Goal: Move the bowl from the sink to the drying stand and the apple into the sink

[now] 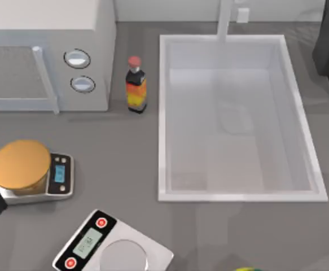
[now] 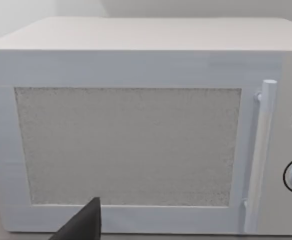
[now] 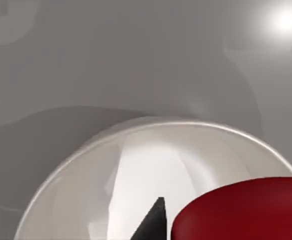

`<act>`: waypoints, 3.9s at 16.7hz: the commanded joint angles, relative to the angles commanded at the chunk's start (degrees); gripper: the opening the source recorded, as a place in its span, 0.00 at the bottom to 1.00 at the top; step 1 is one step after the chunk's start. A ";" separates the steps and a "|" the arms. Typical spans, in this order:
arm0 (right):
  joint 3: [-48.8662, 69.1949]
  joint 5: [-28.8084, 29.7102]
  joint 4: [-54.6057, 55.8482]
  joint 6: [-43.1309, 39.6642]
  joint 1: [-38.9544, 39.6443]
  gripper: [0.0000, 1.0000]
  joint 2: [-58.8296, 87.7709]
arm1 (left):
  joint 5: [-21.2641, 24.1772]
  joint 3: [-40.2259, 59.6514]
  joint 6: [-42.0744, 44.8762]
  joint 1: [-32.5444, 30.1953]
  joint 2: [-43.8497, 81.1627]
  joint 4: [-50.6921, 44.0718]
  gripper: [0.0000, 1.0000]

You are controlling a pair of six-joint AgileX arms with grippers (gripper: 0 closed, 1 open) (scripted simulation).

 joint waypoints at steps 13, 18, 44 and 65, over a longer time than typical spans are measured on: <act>-10.22 24.19 77.59 11.30 40.25 0.00 4.99 | 0.00 0.00 0.00 0.00 0.00 0.00 1.00; -17.12 32.56 97.60 16.40 50.18 0.00 5.61 | 0.00 0.00 0.00 0.00 0.00 0.00 1.00; -25.57 35.57 144.68 17.84 52.57 0.00 41.15 | 0.00 0.00 0.00 0.00 0.00 0.00 1.00; -25.68 35.65 144.92 17.82 52.49 1.00 41.39 | 0.00 0.00 0.00 0.00 0.00 0.00 1.00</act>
